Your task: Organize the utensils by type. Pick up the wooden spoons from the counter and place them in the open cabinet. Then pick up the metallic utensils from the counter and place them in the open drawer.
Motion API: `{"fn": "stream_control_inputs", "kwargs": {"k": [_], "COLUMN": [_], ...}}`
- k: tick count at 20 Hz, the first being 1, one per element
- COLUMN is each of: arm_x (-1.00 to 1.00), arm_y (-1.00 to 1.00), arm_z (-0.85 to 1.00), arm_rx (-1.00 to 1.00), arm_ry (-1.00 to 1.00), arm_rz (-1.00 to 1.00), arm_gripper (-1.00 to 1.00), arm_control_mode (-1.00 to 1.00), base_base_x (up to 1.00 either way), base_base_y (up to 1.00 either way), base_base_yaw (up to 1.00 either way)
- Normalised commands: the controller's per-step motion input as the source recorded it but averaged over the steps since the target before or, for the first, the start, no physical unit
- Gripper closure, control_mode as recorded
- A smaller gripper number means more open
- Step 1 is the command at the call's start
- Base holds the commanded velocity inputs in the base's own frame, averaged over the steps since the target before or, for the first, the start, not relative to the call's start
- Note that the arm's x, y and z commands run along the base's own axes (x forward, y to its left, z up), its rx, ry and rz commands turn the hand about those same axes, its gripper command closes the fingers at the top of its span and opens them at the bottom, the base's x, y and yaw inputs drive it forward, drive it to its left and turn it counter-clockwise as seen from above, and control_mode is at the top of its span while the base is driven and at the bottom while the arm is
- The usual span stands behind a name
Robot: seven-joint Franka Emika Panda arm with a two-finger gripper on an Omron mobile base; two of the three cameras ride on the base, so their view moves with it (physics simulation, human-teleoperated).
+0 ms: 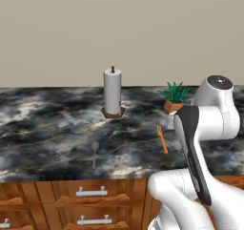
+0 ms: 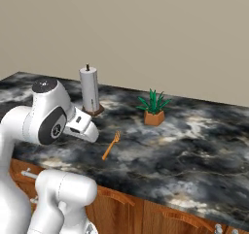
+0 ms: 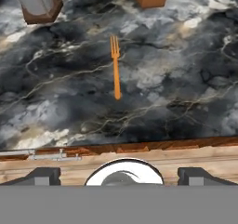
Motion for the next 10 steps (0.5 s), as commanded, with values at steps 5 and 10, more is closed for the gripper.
{"fn": "stream_control_inputs", "kwargs": {"k": [5, 10], "arm_x": [0.52, 0.26], "arm_y": [-0.16, -0.05], "arm_z": [-0.44, -0.54], "arm_rx": [-0.04, -0.10], "arm_ry": [0.21, 0.07], "arm_rz": [0.04, 0.04], "arm_gripper": [-1.00, -1.00], "arm_control_mode": [-1.00, -1.00], "base_base_x": [0.00, 0.00], "base_base_y": [0.00, 0.00], "base_base_yaw": [0.00, 0.00]}}
